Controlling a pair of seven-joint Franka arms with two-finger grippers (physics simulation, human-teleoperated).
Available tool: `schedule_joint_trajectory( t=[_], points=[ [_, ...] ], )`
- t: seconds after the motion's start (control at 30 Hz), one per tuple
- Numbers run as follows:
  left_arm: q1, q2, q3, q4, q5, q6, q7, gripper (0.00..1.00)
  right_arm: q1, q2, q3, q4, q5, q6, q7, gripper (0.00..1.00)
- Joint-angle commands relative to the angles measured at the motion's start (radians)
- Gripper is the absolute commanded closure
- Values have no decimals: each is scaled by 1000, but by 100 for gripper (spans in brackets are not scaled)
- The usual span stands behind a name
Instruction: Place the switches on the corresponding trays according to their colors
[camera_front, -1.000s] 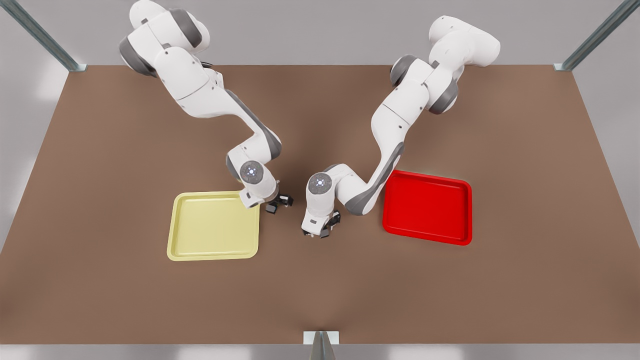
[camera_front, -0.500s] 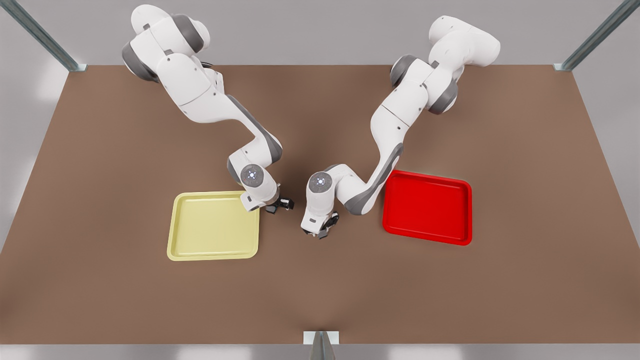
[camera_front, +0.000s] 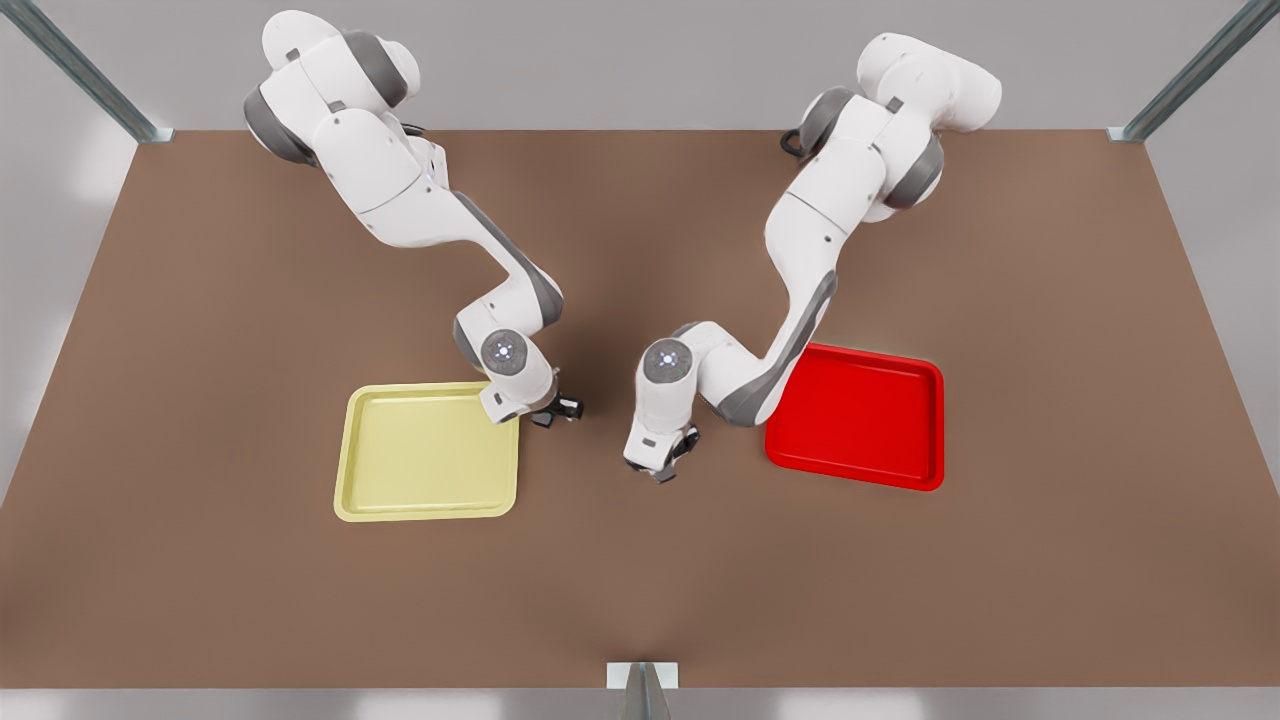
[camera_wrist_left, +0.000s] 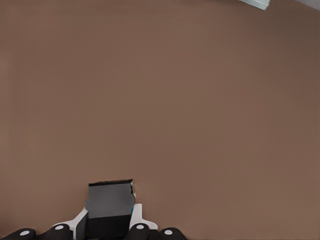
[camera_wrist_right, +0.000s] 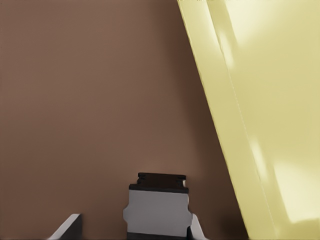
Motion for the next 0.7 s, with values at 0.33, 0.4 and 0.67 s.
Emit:
schedule_joint_trajectory(
  t=[0.33, 0.4, 0.67],
  points=[
    [305, -361, 9, -512, 19, -4, 533, 49, -3, -2, 1, 6, -1, -5, -2, 55],
    [352, -439, 9, -617, 16, -1, 604, 49, -6, -5, 1, 6, 0, -8, 0, 54],
    [394, -562, 63, -884, 10, 82, 733, 0, -204, -158, 7, 146, 94, -370, -350, 48]
  ],
)
